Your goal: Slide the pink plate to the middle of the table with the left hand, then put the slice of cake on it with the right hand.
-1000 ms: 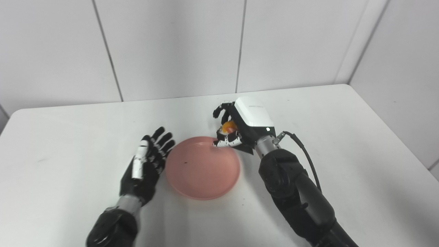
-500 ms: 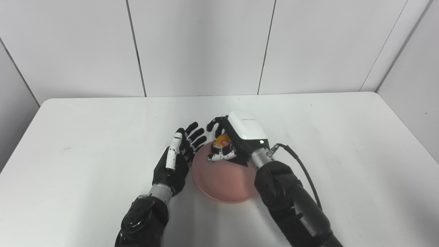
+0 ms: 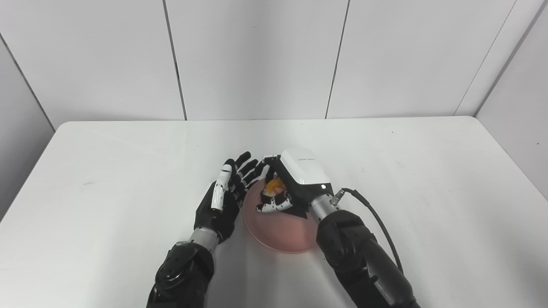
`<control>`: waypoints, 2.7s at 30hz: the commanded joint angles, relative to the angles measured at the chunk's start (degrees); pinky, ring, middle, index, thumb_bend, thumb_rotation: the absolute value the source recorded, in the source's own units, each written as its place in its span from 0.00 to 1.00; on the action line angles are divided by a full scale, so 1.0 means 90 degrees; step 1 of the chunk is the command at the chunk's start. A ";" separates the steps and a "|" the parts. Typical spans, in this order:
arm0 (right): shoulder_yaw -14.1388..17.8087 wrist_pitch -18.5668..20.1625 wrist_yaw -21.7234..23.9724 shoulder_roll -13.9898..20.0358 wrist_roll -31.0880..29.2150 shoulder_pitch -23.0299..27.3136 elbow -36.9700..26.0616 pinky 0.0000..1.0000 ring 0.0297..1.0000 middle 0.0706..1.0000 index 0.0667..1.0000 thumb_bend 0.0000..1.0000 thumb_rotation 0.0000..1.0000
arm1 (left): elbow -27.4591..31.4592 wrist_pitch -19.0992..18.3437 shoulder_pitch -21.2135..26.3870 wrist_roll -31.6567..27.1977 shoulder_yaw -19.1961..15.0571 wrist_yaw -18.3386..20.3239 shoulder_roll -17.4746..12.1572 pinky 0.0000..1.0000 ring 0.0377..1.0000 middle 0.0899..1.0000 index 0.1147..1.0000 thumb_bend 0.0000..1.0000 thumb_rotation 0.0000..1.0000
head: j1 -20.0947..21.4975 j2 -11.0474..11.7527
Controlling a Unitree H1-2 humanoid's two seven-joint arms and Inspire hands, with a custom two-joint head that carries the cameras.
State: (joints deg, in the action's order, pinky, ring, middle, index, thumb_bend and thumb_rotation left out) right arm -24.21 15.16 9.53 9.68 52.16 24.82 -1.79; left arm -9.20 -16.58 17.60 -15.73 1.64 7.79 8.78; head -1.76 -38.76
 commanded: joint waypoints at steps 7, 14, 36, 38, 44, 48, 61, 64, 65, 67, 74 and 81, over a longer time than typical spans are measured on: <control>0.0080 -0.0065 -0.0030 -0.0038 -0.0057 -0.0084 -0.0251 0.29 0.33 0.42 0.53 0.51 0.00 | -0.0122 -0.0336 -0.0087 0.0153 0.0003 -0.0192 -0.0042 0.91 0.90 0.89 0.87 0.35 1.00 | 0.0022 -0.0049; 0.0050 0.0006 -0.0061 -0.0067 0.0123 -0.0179 -0.0171 0.28 0.33 0.42 0.53 0.51 0.00 | -0.0111 -0.0364 -0.0073 0.0167 -0.0004 -0.0176 -0.0041 0.91 0.91 0.90 0.88 0.35 1.00 | 0.0034 -0.0110; 0.0016 0.0280 0.1278 0.0226 0.0334 -0.0185 -0.0840 0.61 0.83 0.93 0.93 0.88 0.95 | -0.0007 -0.0468 -0.0076 -0.0034 -0.0026 -0.0074 -0.0041 0.96 0.97 0.94 0.91 0.35 1.00 | 0.0038 -0.0167; 0.0052 0.0226 0.1338 0.0255 0.0282 -0.0196 -0.0936 0.63 0.87 0.96 0.97 0.90 0.97 | 0.0022 -0.0498 -0.0090 -0.0084 -0.0053 -0.0085 -0.0022 0.96 0.96 0.93 0.90 0.35 1.00 | 0.0055 -0.0171; 0.0130 0.0090 0.1547 0.0389 0.0190 -0.0148 -0.1382 0.64 0.89 0.99 1.00 0.94 1.00 | 0.0017 -0.0392 -0.0091 0.0008 0.0014 -0.0099 -0.0050 0.92 0.94 0.91 0.88 0.35 1.00 | 0.0067 -0.0178; 0.0234 0.0120 0.1615 0.0383 0.0070 -0.0142 -0.1636 0.65 0.88 0.99 1.00 0.95 1.00 | -0.0007 -0.0417 -0.0080 0.0011 0.0022 -0.0088 -0.0074 0.94 0.95 0.93 0.89 0.36 1.00 | 0.0080 -0.0177; 0.1050 -0.0602 0.0857 0.0210 -0.1320 -0.0464 -0.2089 0.73 0.89 0.99 1.00 0.85 1.00 | 0.0264 -0.0344 -0.0232 -0.0066 -0.0122 -0.0150 -0.0066 0.92 0.90 0.88 0.85 0.36 1.00 | 0.0118 -0.0099; 0.1430 -0.0856 0.0360 0.0102 -0.1842 -0.0714 -0.2026 0.76 0.91 1.00 1.00 0.81 1.00 | 0.0497 -0.0162 -0.0420 0.0120 -0.0059 -0.0148 -0.0203 0.92 0.90 0.88 0.86 0.36 1.00 | 0.0146 -0.0070; 0.1528 -0.0919 0.0264 0.0073 -0.2022 -0.0783 -0.2002 0.81 0.94 1.00 1.00 0.76 1.00 | 0.0564 -0.0118 -0.0473 0.0170 -0.0043 -0.0142 -0.0236 0.92 0.90 0.89 0.87 0.37 1.00 | 0.0146 -0.0070; 0.1731 -0.1063 0.0102 -0.0017 -0.2482 -0.0945 -0.1915 0.88 0.98 1.00 1.00 0.66 1.00 | 0.0695 0.0008 -0.0597 0.0289 -0.0019 -0.0162 -0.0294 0.92 0.91 0.90 0.88 0.38 1.00 | 0.0158 -0.0058; 0.2336 -0.1357 -0.0520 -0.0422 -0.3573 -0.1637 -0.1591 0.99 1.00 1.00 1.00 0.40 1.00 | 0.1096 0.0302 -0.1046 0.0575 0.0089 -0.0073 -0.0536 0.97 0.96 0.95 0.94 0.41 1.00 | 0.0221 -0.0020; 0.2411 -0.1572 -0.0880 -0.0676 -0.4040 -0.2171 -0.1447 0.94 0.98 1.00 1.00 0.22 1.00 | 0.1408 0.0488 -0.1451 0.0731 0.0280 -0.0040 -0.0651 0.99 0.99 1.00 0.98 0.41 1.00 | 0.0262 0.0037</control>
State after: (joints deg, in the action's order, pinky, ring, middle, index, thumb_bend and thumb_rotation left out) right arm -2.63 3.60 2.91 4.43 16.62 4.59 -14.06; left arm 3.25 -12.05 5.64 -9.91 3.84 7.42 3.15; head 0.62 -38.50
